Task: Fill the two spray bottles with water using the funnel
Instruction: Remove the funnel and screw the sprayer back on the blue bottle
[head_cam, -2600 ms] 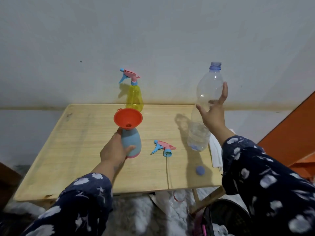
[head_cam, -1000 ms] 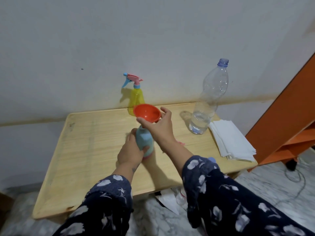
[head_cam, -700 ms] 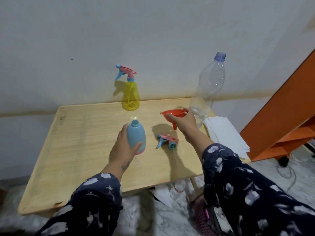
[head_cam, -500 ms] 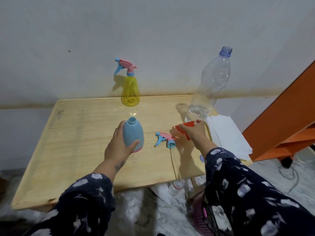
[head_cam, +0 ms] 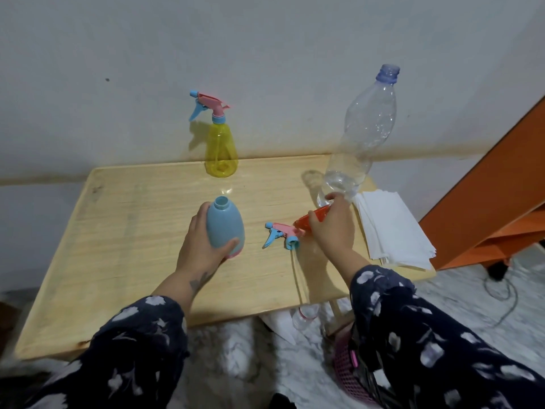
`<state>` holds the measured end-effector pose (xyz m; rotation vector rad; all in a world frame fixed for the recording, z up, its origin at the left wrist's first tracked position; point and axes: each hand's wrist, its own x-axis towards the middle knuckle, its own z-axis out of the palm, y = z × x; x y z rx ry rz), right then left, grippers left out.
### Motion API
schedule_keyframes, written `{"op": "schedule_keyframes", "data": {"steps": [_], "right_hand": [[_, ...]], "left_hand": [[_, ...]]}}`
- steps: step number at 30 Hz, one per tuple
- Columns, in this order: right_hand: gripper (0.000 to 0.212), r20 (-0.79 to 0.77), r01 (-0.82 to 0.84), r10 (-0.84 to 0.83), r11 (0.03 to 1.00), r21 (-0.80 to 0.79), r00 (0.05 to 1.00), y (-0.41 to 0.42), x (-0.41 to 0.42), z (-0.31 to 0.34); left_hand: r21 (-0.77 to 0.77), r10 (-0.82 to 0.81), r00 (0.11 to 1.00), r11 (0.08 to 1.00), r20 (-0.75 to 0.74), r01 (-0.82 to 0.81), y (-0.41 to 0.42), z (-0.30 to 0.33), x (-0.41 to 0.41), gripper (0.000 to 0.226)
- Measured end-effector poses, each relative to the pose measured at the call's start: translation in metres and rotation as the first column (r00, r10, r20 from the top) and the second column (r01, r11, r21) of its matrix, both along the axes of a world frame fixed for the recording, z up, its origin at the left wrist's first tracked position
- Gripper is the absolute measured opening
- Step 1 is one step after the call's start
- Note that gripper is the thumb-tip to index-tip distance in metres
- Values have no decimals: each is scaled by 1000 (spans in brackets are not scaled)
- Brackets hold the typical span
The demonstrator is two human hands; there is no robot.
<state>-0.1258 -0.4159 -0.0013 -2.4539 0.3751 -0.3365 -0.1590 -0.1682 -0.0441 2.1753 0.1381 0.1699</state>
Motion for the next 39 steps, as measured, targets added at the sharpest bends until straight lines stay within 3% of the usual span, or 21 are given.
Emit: {"op": "schedule_keyframes", "data": {"steps": [2, 5, 9, 14, 19, 24, 28, 34, 39], "right_hand": [[35, -136, -152, 144, 987, -51, 980, 11, -7, -1], [38, -354, -278, 220, 953, -121, 909, 23, -11, -14], [38, -422, -259, 186, 958, -122, 887, 31, -5, -24], [19, -443, -186, 156, 982, -25, 883, 42, 6, -31], [46, -332, -170, 240, 959, 226, 912, 53, 10, -13], [43, -136, -149, 235, 877, 457, 962, 73, 18, 38], [53, 20, -222, 260, 778, 588, 965, 87, 22, 96], [43, 226, -331, 242, 684, 651, 944, 107, 20, 166], [45, 345, -381, 196, 679, 627, 918, 124, 14, 195]], "left_hand": [[-32, -4, 1000, 999, -21, 4, 0, -2, 1, 91], [-70, -1, 999, 998, -51, -2, -2, -5, 1, 95], [-79, 20, 999, 997, -44, -24, -6, -5, 0, 95], [-10, 67, 998, 998, -18, -67, -3, 3, -5, 90], [41, 91, 996, 995, -27, -90, 5, 21, -15, 86], [44, 67, 996, 997, -63, -65, 17, 34, -23, 81], [106, 58, 994, 993, -94, -48, 20, 45, -31, 80], [216, 10, 987, 976, -159, 25, 26, 56, -43, 84], [224, -14, 988, 973, -156, 49, 26, 67, -48, 92]]}}
